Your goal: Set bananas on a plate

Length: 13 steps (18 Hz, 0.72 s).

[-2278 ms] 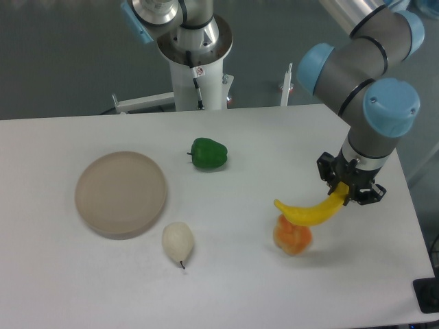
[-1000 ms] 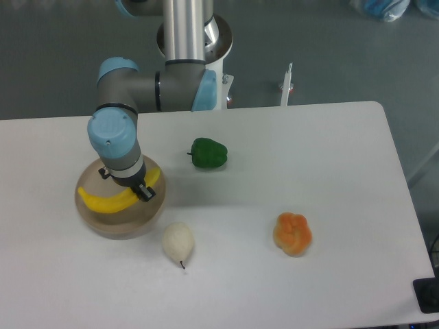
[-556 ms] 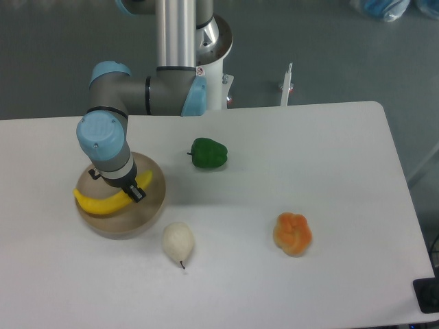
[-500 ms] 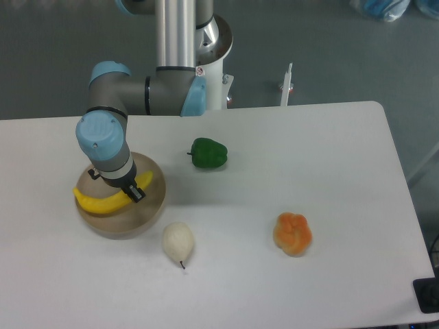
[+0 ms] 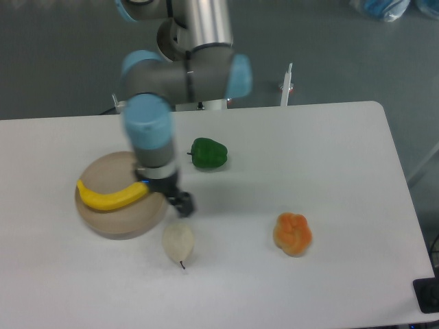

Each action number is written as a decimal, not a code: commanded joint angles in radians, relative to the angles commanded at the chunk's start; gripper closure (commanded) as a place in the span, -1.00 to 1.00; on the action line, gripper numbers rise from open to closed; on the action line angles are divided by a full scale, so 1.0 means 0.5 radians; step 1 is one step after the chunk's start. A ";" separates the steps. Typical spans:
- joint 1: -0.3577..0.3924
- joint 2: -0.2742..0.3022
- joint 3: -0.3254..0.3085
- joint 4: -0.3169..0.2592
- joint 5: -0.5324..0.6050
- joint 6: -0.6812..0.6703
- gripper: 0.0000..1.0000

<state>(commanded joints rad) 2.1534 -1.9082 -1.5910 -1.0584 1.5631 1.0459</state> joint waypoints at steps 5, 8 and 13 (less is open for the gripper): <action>0.368 -0.166 0.154 -0.025 0.003 0.374 -1.00; 0.543 -0.178 0.157 -0.025 0.003 0.613 -1.00; 0.590 -0.249 0.154 -0.022 0.009 0.697 -1.00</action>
<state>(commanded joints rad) 2.4482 -2.0325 -1.5141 -1.0692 1.5677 1.3944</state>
